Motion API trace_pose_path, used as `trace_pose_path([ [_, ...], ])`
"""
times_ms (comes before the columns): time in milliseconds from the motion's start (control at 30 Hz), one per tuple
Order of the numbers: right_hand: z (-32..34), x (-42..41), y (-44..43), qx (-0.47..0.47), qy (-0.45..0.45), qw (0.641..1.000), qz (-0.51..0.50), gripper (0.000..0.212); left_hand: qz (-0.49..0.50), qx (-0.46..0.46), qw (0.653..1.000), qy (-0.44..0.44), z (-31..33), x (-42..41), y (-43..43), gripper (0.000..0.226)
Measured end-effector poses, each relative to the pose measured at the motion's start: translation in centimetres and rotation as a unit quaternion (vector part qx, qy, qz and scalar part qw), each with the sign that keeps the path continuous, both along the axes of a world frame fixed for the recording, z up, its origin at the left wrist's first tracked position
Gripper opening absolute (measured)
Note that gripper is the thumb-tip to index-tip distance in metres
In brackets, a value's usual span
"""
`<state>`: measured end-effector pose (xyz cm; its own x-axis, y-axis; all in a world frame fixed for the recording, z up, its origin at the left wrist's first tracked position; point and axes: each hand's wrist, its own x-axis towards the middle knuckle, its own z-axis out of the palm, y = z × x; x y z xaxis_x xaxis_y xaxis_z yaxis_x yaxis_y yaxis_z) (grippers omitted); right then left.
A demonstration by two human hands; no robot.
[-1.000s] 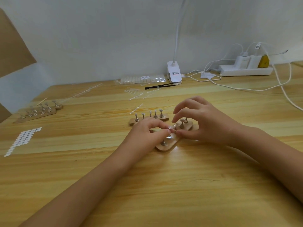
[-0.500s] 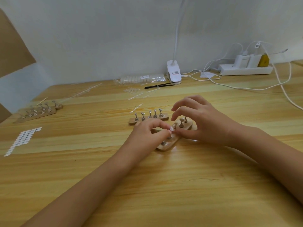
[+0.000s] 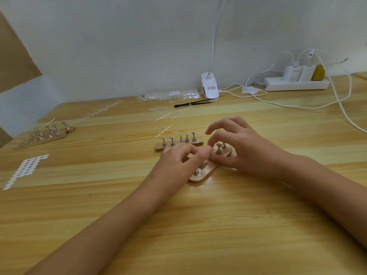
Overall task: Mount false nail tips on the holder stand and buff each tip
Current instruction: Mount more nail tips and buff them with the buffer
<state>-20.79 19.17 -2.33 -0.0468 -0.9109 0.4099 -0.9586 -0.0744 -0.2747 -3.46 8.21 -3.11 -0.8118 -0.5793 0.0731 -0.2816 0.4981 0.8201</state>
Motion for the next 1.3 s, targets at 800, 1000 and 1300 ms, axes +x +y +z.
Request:
trace_pose_path([
  [800,2.1,2.5,0.5,-0.11,-0.163,0.977,0.076,0.01,-0.038,0.099,0.983,0.151,1.6,1.0,0.6,0.031],
  [1000,2.3,2.4,0.8,-0.101,-0.177,0.976,0.075,0.012,-0.058,0.135,0.98,0.135,1.7,1.3,0.5,0.029],
  [1300,2.4,1.9,0.5,-0.118,-0.125,0.981,0.089,0.016,-0.057,0.17,0.977,0.115,1.9,1.5,0.5,0.031],
])
